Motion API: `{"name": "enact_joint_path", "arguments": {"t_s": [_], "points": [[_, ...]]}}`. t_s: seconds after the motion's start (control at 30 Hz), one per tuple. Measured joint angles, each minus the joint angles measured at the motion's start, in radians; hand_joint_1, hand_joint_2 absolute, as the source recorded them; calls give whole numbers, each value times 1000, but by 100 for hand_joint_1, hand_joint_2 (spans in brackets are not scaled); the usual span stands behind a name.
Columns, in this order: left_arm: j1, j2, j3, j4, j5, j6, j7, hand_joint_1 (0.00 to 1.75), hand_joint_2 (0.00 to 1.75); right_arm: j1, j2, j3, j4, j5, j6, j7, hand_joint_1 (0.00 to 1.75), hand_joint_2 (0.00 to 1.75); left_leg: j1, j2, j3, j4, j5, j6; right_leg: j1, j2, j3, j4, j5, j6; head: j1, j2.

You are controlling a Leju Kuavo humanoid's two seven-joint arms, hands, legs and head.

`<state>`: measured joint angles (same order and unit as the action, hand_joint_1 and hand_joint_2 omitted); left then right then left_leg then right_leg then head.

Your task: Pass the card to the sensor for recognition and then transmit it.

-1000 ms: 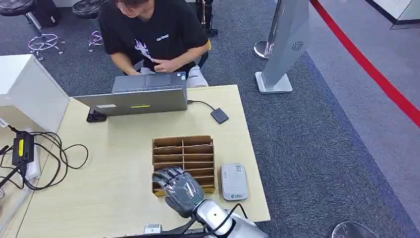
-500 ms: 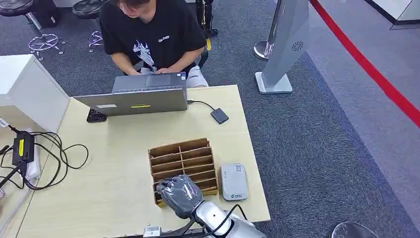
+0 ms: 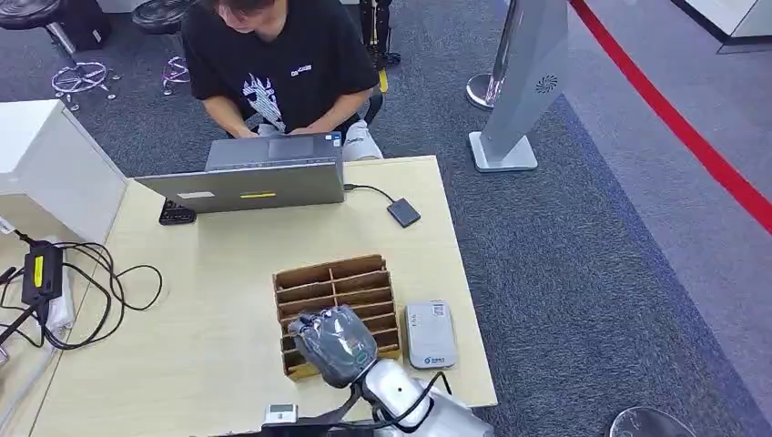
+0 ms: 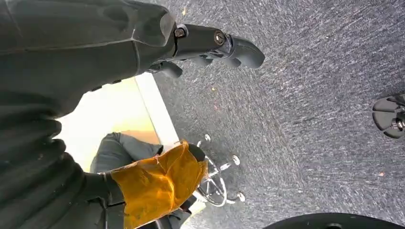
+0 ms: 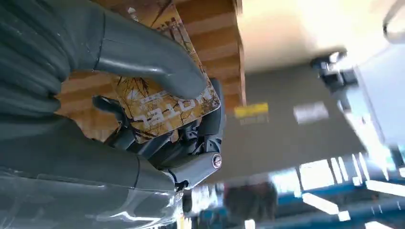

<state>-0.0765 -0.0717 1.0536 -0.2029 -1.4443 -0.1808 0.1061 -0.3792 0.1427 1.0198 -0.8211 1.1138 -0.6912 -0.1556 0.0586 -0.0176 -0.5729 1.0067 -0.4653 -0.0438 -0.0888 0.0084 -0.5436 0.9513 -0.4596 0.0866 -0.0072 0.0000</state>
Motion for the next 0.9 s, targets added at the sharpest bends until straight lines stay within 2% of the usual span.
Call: {"name": "enact_joint_path", "arguments": {"t_s": [0.13, 0.23, 0.33, 0.43, 0.5, 0.57, 0.63, 0.7, 0.8, 0.9], "points": [[0, 0, 0, 0, -2, 0, 0, 0, 175, 12, -31, -75, -156, 61, -2, -16, 175, 175, 0, 0, 0, 0, 0, 0, 0, 0, 0, 0, 0, 0, 0, 0], [0, 0, 0, 0, -6, 0, 0, 0, 175, 12, -48, -132, -272, 50, -3, -33, 175, 175, 0, 0, 0, 0, 0, 0, 0, 0, 0, 0, 0, 0, 0, 0], [0, 0, -5, 0, -25, -6, 0, 0, 175, -26, -62, -176, -343, 16, 2, -8, 175, 175, 0, 1, 0, 0, 0, 0, 0, 1, 0, 0, 0, 0, 0, 0], [-1, 0, -15, 0, -56, -14, 0, 0, 175, -116, -63, -205, -348, -52, 87, 35, 175, 175, 0, 2, 0, 0, 1, 0, 0, 3, 0, 1, 2, 0, 0, 0], [-7, 0, -33, 0, -80, -21, 1, 0, 175, -251, -56, -226, -280, -90, 158, 68, 175, 175, 0, 3, 0, 0, 4, 0, 0, 4, -2, 1, 5, -1, 0, 0], [-17, 0, -48, 0, -92, -31, 6, 0, 175, -367, -42, -250, -201, -98, 196, 102, 175, 175, 0, 2, 0, 0, 5, 0, 0, 2, -1, 1, 5, -1, 0, 0], [-28, 0, -72, 0, -94, -45, 19, 0, 175, -498, -15, -272, -62, -111, 255, 131, 175, 175, 0, 2, 0, 0, 7, 0, 0, 3, -1, 1, 7, 0, 0, 0], [-43, 0, -96, 0, -95, -61, 31, 0, 175, -607, 6, -292, 66, -105, 336, 200, 175, 175, 0, 0, 0, 0, 8, 0, 0, 2, -1, 1, 7, 0, 0, 0], [-57, -2, -127, 0, -95, -73, 41, 0, 175, -714, 24, -305, 224, -94, 404, 262, 175, 175, 0, -1, -1, 1, 8, 0, 0, 1, -1, 1, 8, 0, -1, 0], [-68, -2, -145, 0, -95, -73, 41, 0, 175, -759, 32, -324, 326, -99, 416, 280, 175, 175, 0, -1, -1, 1, 8, 0, 0, 1, 0, 1, 8, 0, 0, 0]]}}
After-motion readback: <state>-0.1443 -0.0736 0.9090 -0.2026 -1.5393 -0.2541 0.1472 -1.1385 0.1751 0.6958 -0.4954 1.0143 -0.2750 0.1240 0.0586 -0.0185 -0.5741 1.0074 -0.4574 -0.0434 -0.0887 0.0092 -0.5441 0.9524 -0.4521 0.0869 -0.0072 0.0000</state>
